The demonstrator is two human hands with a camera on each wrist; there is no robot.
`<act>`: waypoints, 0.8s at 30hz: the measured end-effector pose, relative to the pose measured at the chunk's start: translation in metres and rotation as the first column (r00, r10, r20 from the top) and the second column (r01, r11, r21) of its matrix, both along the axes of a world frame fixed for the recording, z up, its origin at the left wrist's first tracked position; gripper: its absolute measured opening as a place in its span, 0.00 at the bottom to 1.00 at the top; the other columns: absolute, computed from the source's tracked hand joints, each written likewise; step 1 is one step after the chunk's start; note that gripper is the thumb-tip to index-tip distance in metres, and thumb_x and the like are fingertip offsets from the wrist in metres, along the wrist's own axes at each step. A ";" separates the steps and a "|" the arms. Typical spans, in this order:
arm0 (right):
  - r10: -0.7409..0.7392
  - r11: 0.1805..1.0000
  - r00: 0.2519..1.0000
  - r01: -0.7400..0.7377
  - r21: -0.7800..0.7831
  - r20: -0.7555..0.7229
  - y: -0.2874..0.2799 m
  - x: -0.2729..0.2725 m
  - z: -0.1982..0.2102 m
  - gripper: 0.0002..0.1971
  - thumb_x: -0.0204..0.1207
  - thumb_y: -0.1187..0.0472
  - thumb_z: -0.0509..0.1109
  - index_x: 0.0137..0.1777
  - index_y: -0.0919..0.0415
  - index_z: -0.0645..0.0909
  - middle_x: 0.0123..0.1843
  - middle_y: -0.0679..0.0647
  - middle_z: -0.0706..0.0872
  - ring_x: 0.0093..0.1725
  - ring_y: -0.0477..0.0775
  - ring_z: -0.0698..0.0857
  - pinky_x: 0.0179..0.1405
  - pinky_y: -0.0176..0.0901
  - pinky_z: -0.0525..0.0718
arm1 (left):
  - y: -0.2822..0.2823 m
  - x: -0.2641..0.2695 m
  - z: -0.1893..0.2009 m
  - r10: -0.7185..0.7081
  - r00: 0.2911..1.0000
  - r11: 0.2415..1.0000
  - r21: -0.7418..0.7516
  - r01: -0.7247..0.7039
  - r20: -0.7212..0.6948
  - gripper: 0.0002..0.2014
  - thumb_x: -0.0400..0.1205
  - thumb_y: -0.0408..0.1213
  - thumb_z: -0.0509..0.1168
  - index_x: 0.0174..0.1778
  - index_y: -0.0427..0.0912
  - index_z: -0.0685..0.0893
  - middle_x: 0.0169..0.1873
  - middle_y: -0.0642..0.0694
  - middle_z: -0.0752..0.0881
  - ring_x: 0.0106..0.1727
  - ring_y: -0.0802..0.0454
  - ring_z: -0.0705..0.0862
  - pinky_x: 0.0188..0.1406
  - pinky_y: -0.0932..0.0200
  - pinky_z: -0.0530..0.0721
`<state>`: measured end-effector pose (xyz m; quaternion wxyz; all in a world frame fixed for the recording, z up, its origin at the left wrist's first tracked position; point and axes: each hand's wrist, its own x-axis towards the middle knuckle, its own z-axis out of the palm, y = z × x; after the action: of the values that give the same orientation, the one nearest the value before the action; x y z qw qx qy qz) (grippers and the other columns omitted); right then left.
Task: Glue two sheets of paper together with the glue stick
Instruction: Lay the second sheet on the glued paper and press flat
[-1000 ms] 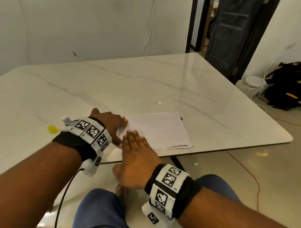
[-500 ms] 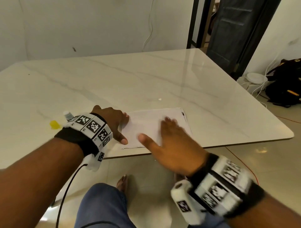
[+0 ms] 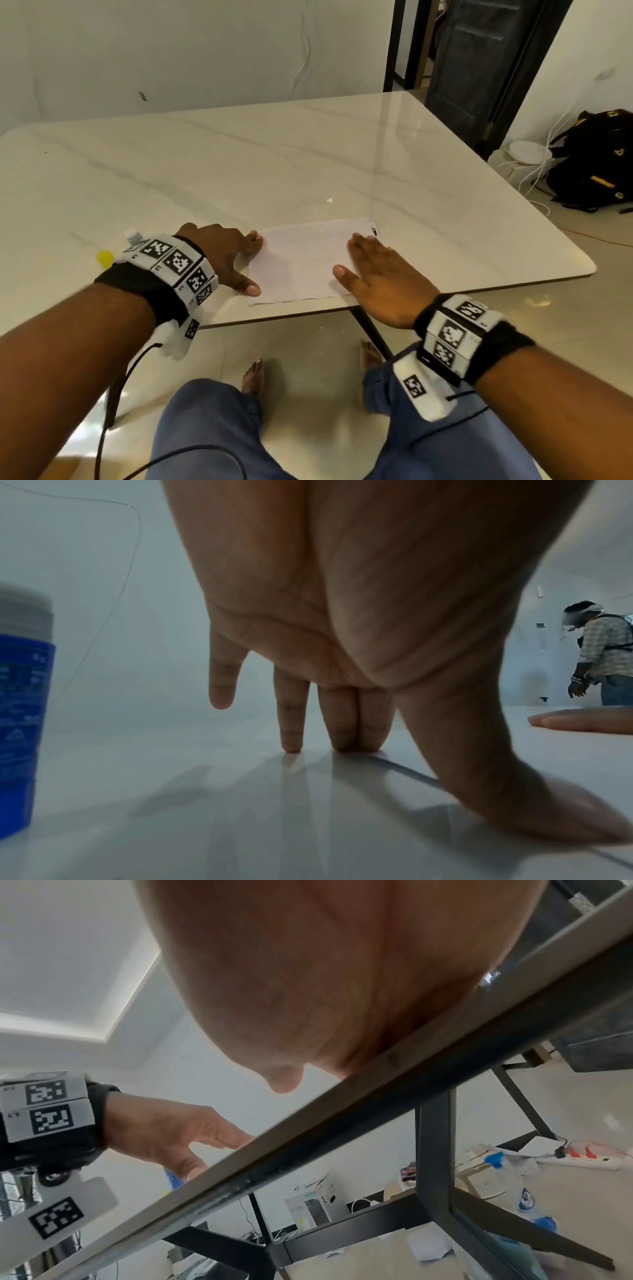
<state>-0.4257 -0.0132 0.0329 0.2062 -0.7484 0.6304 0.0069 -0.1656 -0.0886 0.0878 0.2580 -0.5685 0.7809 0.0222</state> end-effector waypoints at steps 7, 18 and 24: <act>-0.002 0.999 1.000 0.002 -0.049 -0.011 0.006 -0.012 -0.003 0.35 0.87 0.39 0.38 0.88 0.55 0.37 0.90 0.49 0.35 0.88 0.47 0.36 0.87 0.48 0.39 | 0.007 0.002 0.009 0.088 0.962 0.996 0.035 -0.082 -0.259 0.55 0.62 0.68 0.77 0.84 0.58 0.63 0.79 0.52 0.75 0.77 0.45 0.75 0.76 0.45 0.74; 0.005 0.996 1.000 -0.006 -0.089 -0.010 0.007 -0.012 -0.001 0.32 0.89 0.47 0.42 0.88 0.57 0.36 0.90 0.52 0.36 0.88 0.49 0.37 0.87 0.47 0.40 | 0.003 -0.119 -0.017 -0.346 0.914 0.916 0.136 0.378 -0.213 0.59 0.75 0.61 0.72 0.87 0.41 0.38 0.88 0.43 0.39 0.89 0.43 0.43 0.87 0.45 0.46; 0.011 0.997 1.000 -0.012 -0.079 -0.008 0.005 -0.015 -0.004 0.32 0.89 0.47 0.42 0.88 0.55 0.36 0.90 0.49 0.35 0.88 0.46 0.36 0.87 0.46 0.38 | 0.006 -0.057 -0.042 -0.129 0.944 0.982 0.095 0.164 -0.304 0.51 0.81 0.70 0.52 0.86 0.43 0.31 0.87 0.47 0.31 0.88 0.47 0.36 0.87 0.49 0.43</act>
<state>-0.4407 -0.0080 0.0288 0.1741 -0.7596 0.6265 -0.0143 -0.2226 -0.0822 0.0462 0.1722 -0.4827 0.8481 0.1343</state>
